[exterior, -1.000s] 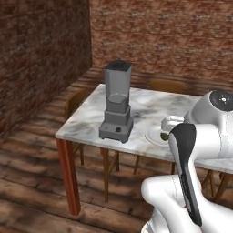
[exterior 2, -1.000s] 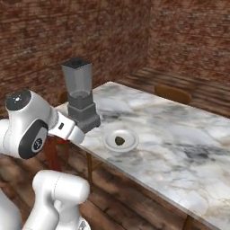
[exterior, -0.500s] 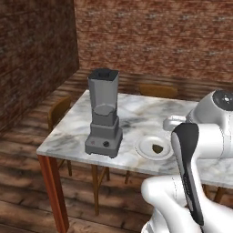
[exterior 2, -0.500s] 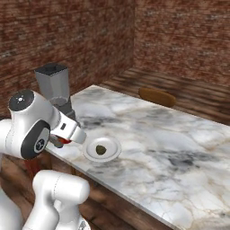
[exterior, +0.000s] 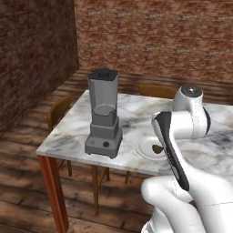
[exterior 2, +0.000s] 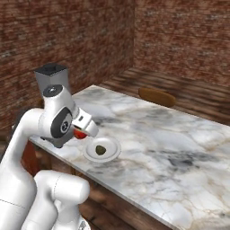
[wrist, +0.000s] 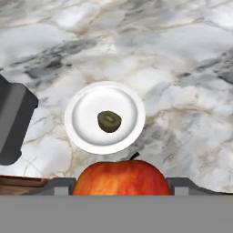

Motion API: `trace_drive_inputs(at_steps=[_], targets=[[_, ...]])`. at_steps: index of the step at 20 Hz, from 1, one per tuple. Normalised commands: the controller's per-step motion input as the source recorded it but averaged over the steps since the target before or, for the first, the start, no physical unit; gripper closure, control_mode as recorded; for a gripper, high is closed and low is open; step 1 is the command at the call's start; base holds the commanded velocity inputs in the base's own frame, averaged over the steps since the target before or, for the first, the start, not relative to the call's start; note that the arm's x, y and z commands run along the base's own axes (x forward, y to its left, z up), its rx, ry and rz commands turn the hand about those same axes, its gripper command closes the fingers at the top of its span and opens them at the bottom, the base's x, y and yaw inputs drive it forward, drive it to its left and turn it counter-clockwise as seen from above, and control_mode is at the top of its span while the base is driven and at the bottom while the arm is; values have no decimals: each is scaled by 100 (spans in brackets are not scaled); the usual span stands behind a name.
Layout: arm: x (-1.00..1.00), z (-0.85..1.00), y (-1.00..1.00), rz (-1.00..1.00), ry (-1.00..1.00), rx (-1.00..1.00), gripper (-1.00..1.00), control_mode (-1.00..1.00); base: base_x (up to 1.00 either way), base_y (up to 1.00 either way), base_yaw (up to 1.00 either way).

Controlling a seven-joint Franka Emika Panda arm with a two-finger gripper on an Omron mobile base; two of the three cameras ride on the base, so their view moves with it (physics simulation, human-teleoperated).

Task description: Pick the kiwi and apple from the fridge and place them on the plate next to the blender to make a fruit smoothie.

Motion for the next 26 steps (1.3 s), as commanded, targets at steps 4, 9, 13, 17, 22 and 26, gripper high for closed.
trace_drive_inputs(at_steps=[4, 9, 13, 17, 22, 26], targets=[[72, -92, -7, 2, 4, 0, 100, -100, 0, 0, 0], [73, -85, -19, 5, 3, 0, 100, -100, 0, 0, 0], [69, -53, -32, 15, 0, 1, 100, -100, 0, 0, 0], [63, -32, -26, 21, 3, 0, 100, -100, 0, 0, 0], [35, -48, -1, 17, 7, 0, 100, -100, 0, 0, 0], [22, -65, 0, 16, 5, 0, 100, -100, 0, 0, 0]])
